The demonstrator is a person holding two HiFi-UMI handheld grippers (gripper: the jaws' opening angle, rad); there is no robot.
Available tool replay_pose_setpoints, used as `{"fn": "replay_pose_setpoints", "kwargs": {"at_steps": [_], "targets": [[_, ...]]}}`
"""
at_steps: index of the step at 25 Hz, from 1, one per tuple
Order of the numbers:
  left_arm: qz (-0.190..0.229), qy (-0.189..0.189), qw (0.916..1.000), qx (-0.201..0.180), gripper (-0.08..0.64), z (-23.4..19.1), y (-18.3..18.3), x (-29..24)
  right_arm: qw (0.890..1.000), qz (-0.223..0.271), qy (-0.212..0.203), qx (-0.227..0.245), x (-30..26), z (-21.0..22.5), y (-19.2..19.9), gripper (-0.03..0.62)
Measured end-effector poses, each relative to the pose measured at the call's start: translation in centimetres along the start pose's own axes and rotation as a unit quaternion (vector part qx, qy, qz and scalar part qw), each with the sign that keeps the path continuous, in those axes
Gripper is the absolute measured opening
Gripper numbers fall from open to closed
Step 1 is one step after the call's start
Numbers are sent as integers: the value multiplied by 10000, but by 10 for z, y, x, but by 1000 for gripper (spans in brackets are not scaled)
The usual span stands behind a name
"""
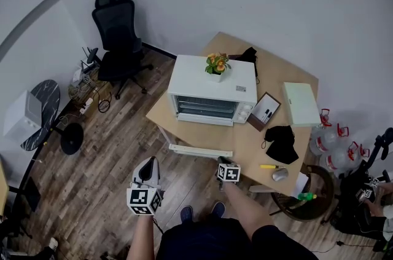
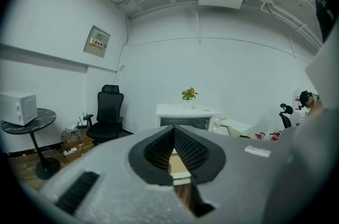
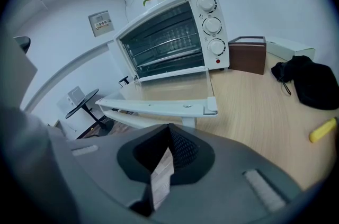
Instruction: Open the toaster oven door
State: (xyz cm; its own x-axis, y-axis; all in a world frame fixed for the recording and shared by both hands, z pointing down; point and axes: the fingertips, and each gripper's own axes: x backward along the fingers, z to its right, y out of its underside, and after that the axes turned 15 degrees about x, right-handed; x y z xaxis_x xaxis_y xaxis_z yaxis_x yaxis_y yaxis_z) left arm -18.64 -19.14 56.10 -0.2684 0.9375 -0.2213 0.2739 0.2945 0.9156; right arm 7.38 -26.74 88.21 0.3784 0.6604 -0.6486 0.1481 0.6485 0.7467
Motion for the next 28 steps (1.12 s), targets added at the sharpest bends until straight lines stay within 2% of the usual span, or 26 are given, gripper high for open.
{"fn": "replay_pose_setpoints", "kwargs": {"at_steps": [28], "targets": [[-90, -53, 9999, -12, -5, 3, 5, -17, 9991, -414, -114, -46, -14, 4, 19, 12]]}}
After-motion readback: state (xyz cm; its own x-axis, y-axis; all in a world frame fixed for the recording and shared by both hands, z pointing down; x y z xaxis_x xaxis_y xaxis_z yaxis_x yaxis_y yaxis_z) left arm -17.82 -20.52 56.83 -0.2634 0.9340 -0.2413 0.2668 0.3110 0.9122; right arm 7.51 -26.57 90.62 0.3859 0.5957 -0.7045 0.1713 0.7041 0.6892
